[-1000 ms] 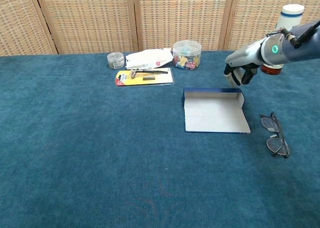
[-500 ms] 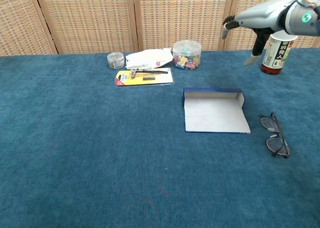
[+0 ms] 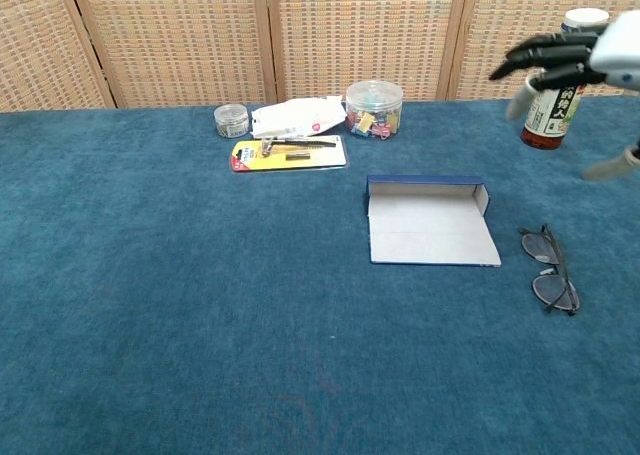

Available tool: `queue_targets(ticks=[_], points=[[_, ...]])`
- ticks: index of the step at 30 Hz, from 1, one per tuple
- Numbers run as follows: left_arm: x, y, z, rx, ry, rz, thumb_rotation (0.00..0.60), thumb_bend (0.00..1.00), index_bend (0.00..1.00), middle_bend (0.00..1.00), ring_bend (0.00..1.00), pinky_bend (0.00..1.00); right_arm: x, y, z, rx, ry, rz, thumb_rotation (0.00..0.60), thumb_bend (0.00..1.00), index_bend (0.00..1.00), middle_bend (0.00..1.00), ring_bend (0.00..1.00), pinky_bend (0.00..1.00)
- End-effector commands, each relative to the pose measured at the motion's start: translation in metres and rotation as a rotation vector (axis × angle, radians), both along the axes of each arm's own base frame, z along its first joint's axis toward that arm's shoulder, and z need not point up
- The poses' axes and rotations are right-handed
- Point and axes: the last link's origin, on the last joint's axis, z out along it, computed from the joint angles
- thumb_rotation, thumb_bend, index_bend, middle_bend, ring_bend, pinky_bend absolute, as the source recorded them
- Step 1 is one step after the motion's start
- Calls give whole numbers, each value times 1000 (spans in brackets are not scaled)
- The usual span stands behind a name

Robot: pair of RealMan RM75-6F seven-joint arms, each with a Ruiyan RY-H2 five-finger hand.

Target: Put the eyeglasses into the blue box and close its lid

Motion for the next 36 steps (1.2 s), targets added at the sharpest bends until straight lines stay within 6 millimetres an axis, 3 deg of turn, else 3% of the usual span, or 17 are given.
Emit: queue_targets(ticks=[1,6,19,36], points=[[0,0,-2,-5,4,0,600,3,0,0,0,0,-34,39,-20,139,58,42,600,155,294,124,39,141],[1,-1,-4,-8,11,-4,600,3,0,0,0,0,-42,42,-37,180,105,56,600,160,307,133,42,141],[0,0,-5,-9,13,1,600,4,0,0,0,0,-48,22,-59,131,221,64,600,399,327,145,51,142],[0,0,-6,-16,16,7,600,5,0,0,0,0,-60,6,-64,90,311,13,600,390,327,145,51,157]])
